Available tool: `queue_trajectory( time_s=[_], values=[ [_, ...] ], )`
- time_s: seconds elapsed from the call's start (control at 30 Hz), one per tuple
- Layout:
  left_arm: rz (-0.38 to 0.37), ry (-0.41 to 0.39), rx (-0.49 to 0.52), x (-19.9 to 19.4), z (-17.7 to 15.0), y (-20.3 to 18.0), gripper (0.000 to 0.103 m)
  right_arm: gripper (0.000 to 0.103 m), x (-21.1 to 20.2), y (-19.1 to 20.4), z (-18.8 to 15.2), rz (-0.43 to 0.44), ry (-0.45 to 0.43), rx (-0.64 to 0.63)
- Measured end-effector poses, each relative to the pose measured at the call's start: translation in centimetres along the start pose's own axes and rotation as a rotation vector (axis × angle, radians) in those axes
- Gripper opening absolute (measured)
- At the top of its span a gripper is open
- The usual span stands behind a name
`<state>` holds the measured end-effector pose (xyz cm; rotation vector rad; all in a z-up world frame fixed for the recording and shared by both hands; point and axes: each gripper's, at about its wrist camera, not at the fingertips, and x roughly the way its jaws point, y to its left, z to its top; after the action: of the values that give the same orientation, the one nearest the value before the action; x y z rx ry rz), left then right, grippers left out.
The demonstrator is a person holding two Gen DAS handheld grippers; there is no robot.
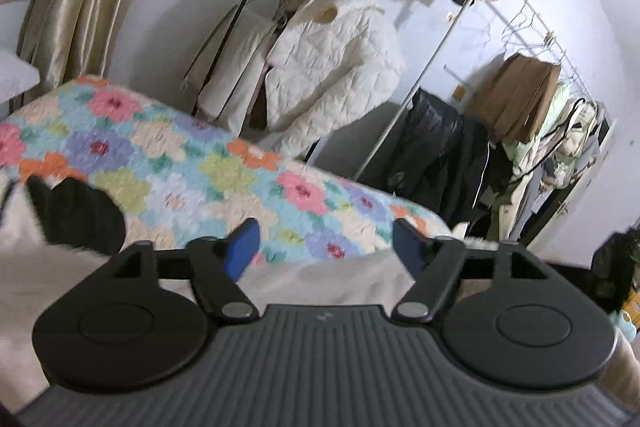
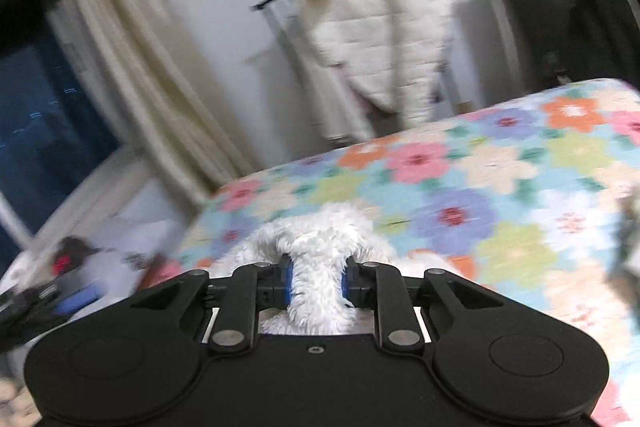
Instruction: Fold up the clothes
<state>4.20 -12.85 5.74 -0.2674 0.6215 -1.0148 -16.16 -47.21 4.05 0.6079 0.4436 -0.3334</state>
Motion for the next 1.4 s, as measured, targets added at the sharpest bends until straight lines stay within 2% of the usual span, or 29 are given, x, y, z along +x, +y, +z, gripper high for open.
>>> queue_trajectory(
  time_s=[0.17, 0.23, 0.3, 0.33, 0.4, 0.43, 0.5, 0.6, 0.7, 0.8, 0.9, 0.97, 1.0, 1.03, 1.1, 1.13, 1.23, 1.3, 1.4],
  values=[
    [0.113, 0.049, 0.052, -2.0, 0.0, 1.7, 0.076, 0.022, -2.1, -7.8, 0.7, -0.228, -0.099, 0.110],
    [0.151, 0.043, 0.055, -3.2, 0.1, 2.6, 0.080, 0.022, -3.0, -11.1, 1.6, -0.343, -0.127, 0.157],
    [0.198, 0.046, 0.046, -3.8, 0.2, 3.5, 0.085, 0.023, -2.3, -12.7, 1.9, -0.478, -0.120, 0.099],
    [0.222, 0.061, 0.040, -3.8, 0.1, 4.0, 0.086, 0.027, -2.0, -13.4, 1.9, -0.542, -0.115, 0.069],
    [0.236, 0.113, 0.026, -3.2, -0.5, 4.9, 0.086, 0.031, 0.1, -14.4, 1.6, -0.560, 0.009, 0.041],
    [0.226, 0.152, 0.003, -2.7, -0.9, 5.3, 0.086, 0.036, 1.2, -14.5, 1.1, -0.544, 0.073, 0.044],
    [0.206, 0.233, -0.033, -1.4, -1.9, 5.8, 0.086, 0.037, 3.3, -14.6, 0.1, -0.511, 0.197, 0.046],
    [0.208, 0.350, -0.033, 1.0, -3.5, 5.6, 0.086, 0.048, 4.4, -10.9, -0.2, -0.455, 0.238, -0.078],
    [0.219, 0.432, 0.007, 2.8, -4.9, 4.7, 0.086, 0.058, 3.9, -6.4, -0.6, -0.261, 0.206, -0.159],
    [0.210, 0.483, -0.030, 4.6, -6.5, 4.6, 0.094, 0.059, 4.8, -3.5, -1.7, -0.072, 0.269, -0.165],
    [0.222, 0.556, -0.102, 7.1, -8.8, 5.6, 0.095, 0.059, 5.3, -0.6, -2.7, 0.011, 0.304, -0.261],
    [0.271, 0.585, -0.136, 8.1, -10.3, 6.5, 0.088, 0.060, 5.2, 1.2, -3.4, 0.054, 0.308, -0.351],
    [0.285, 0.597, -0.142, 8.5, -11.0, 7.0, 0.069, 0.060, 5.1, 2.1, -3.8, 0.077, 0.305, -0.401],
    [0.283, 0.602, -0.149, 8.7, -11.4, 7.5, 0.043, 0.060, 5.3, 2.8, -4.3, 0.099, 0.311, -0.444],
    [0.262, 0.587, -0.170, 8.6, -11.7, 8.4, 0.032, 0.060, 5.5, 4.4, -5.9, 0.143, 0.330, -0.555],
    [0.242, 0.566, -0.185, 8.3, -11.7, 8.9, 0.021, 0.060, 5.6, 5.3, -6.8, 0.164, 0.343, -0.619],
    [0.147, 0.499, -0.230, 7.3, -10.8, 9.0, 0.017, 0.060, 6.3, 7.3, -9.5, 0.243, 0.426, -0.711],
    [0.103, 0.450, -0.215, 6.7, -9.9, 8.1, 0.017, 0.060, 6.4, 8.5, -11.4, 0.271, 0.473, -0.779],
    [0.071, 0.391, -0.206, 6.0, -8.6, 7.1, 0.017, 0.061, 6.8, 10.1, -13.5, 0.225, 0.471, -0.878]
  ],
)
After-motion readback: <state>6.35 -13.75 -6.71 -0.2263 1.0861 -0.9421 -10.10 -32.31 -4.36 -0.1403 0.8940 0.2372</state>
